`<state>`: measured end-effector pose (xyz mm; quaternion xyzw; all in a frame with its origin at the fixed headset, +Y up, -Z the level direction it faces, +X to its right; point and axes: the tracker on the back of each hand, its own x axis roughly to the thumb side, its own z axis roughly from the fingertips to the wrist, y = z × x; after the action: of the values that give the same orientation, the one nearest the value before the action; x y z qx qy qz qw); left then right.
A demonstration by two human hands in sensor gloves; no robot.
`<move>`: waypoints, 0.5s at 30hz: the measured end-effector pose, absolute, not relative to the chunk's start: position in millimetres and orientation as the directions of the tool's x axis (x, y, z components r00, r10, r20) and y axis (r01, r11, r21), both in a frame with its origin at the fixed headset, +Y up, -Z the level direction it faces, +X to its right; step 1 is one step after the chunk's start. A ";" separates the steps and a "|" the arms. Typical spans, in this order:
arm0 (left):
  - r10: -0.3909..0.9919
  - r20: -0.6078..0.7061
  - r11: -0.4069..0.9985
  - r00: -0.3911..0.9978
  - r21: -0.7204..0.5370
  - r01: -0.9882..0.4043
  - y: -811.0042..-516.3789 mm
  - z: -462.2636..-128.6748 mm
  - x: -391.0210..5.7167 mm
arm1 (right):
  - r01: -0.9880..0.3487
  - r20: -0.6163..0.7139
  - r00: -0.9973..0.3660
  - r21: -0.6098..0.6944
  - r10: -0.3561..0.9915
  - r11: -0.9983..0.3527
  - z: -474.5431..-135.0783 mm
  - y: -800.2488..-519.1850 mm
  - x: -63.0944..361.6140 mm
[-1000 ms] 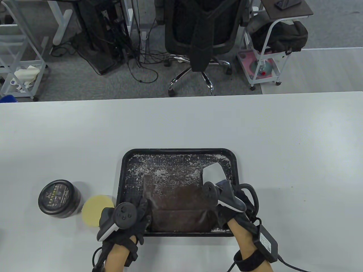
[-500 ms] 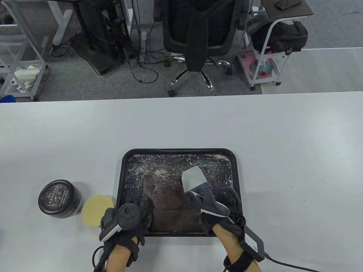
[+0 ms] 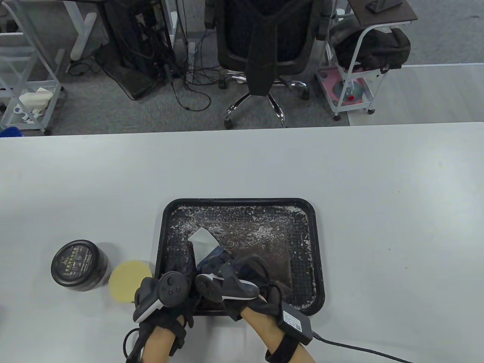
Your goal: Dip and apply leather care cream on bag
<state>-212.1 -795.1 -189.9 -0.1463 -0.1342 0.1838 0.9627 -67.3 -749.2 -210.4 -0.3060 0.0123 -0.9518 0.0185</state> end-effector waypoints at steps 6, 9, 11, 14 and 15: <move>0.387 0.205 0.889 0.899 -0.342 -0.305 -795.9 -189.5 -211.3 | 0.017 0.649 -0.760 -0.047 -0.044 -0.999 -201.7 -751.0 -88.1; 0.388 0.199 0.885 0.900 -0.352 -0.304 -796.2 -189.3 -211.3 | 0.015 0.660 -0.750 -0.052 -0.045 -0.999 -198.9 -751.6 -90.4; 0.387 0.191 0.884 0.902 -0.355 -0.304 -796.1 -189.2 -211.2 | 0.006 0.666 -0.745 -0.046 -0.035 -0.999 -198.5 -752.1 -89.3; 0.382 0.181 0.882 0.906 -0.364 -0.299 -796.0 -188.9 -211.2 | -0.005 0.682 -0.731 -0.027 -0.015 -1.000 -196.1 -751.7 -86.6; 0.384 0.180 0.880 0.906 -0.367 -0.300 -796.1 -188.9 -211.3 | -0.001 0.684 -0.729 -0.026 -0.017 -1.000 -196.0 -751.1 -85.8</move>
<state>-211.3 -796.1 -188.9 -0.1678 -0.1245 0.1778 0.9616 -85.8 -751.1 -196.0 -0.3681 0.0122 -0.9297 0.0041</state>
